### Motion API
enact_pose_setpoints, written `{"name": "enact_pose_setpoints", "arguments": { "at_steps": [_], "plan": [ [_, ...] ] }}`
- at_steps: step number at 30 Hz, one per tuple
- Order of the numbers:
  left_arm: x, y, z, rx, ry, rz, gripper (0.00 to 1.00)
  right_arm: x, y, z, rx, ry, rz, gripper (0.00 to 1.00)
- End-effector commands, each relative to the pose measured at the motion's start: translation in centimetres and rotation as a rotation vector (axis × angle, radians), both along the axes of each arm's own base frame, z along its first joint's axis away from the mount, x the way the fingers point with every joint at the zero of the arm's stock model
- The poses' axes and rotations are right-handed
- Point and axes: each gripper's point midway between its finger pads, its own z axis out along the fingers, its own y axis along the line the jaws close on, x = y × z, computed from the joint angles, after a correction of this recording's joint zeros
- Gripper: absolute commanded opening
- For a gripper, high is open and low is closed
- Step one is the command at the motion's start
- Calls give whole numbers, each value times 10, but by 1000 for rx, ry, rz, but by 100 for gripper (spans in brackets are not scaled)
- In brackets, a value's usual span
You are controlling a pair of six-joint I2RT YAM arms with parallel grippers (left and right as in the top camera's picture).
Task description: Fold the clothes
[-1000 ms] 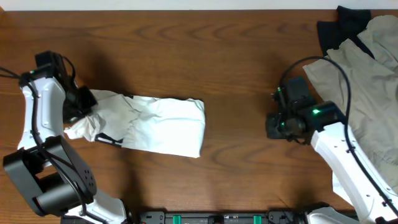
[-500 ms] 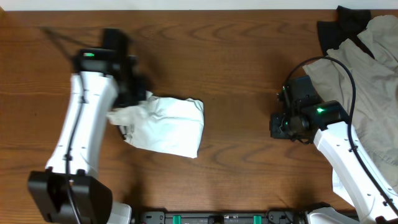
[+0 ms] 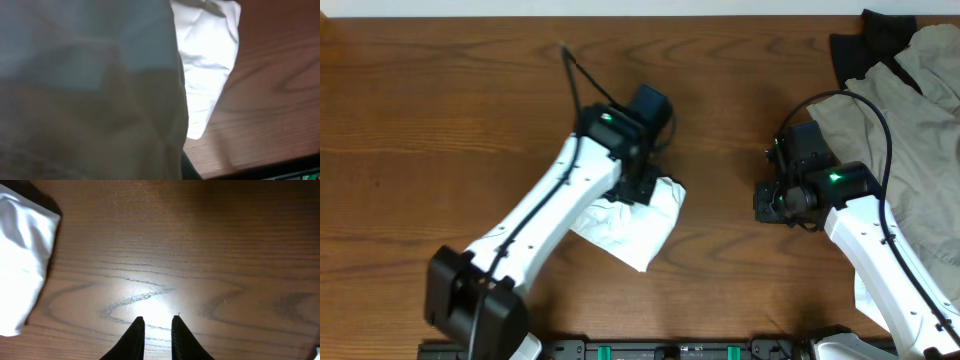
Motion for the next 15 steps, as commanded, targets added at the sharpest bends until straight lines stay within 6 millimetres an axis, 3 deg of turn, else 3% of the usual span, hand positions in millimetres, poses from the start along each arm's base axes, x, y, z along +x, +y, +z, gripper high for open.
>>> {"name": "enact_pose_setpoints", "arguments": {
  "at_steps": [1, 11, 15],
  "plan": [
    [-5, -3, -13, 47, 24, -8, 6, 1, -2, 0, 0, 0, -18, 18],
    [-25, -23, -19, 67, 52, -79, 7, 3, -2, 1, 1, -4, -19, 18],
    [-40, -32, -19, 74, 76, -125, 25, 3, -2, 1, 1, -5, -19, 18]
  ]
}}
